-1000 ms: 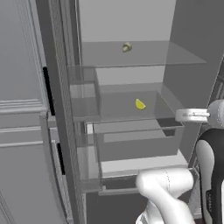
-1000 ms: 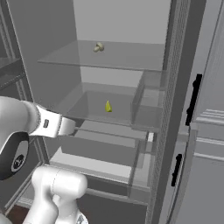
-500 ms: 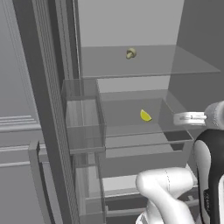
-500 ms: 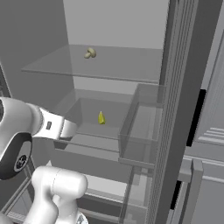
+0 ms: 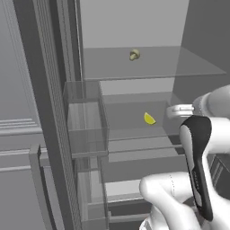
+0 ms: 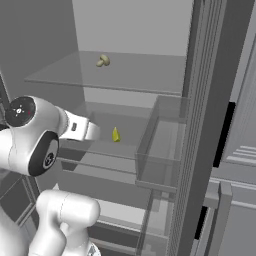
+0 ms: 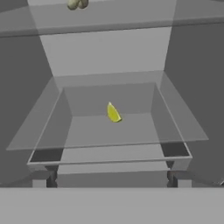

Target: Grab a lemon wedge from the fridge and one ice cube from the ice bowl, and put them in the glass of lemonade.

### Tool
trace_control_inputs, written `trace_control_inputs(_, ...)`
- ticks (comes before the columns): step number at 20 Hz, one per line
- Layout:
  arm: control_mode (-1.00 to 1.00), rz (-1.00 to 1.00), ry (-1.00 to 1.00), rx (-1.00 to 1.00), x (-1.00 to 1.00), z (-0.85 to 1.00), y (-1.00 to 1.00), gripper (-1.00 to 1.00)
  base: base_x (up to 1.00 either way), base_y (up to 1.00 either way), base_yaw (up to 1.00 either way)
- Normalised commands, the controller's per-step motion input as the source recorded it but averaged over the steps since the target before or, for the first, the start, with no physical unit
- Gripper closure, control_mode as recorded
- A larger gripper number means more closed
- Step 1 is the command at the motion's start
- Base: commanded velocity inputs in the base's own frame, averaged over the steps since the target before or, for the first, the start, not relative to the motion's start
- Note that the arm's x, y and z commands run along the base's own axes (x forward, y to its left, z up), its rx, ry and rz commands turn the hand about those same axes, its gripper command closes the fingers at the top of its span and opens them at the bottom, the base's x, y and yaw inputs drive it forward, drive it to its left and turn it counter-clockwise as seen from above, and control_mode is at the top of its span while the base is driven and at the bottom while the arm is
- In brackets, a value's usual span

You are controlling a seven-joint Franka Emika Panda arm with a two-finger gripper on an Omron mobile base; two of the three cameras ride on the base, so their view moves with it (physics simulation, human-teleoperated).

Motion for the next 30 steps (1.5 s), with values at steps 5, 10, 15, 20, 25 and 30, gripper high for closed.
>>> trace_control_inputs(5, -1.00, -0.01, 0.09, 0.00, 0.24, -0.43, -0.07, -1.00, 0.00, 0.00, 0.00)
trace_control_inputs(10, -1.00, 0.01, 0.13, 0.00, 0.30, -0.61, 0.00, -1.00, 0.00, 0.00, 0.00)
trace_control_inputs(15, -1.00, 0.02, 0.00, 0.00, 0.66, -0.52, 0.00, -1.00, 0.00, 0.00, 0.00)
trace_control_inputs(20, -1.00, 0.00, 0.00, 0.04, 0.84, -0.23, 0.00, -1.00, 0.00, 0.00, 0.00)
trace_control_inputs(25, -1.00, 0.04, 0.01, 0.02, 0.56, -0.14, -0.11, -1.00, 0.00, 0.00, 0.00)
trace_control_inputs(30, -1.00, 0.03, 0.00, 0.00, 0.00, -0.21, -0.12, -1.00, 0.00, 0.00, 0.00)
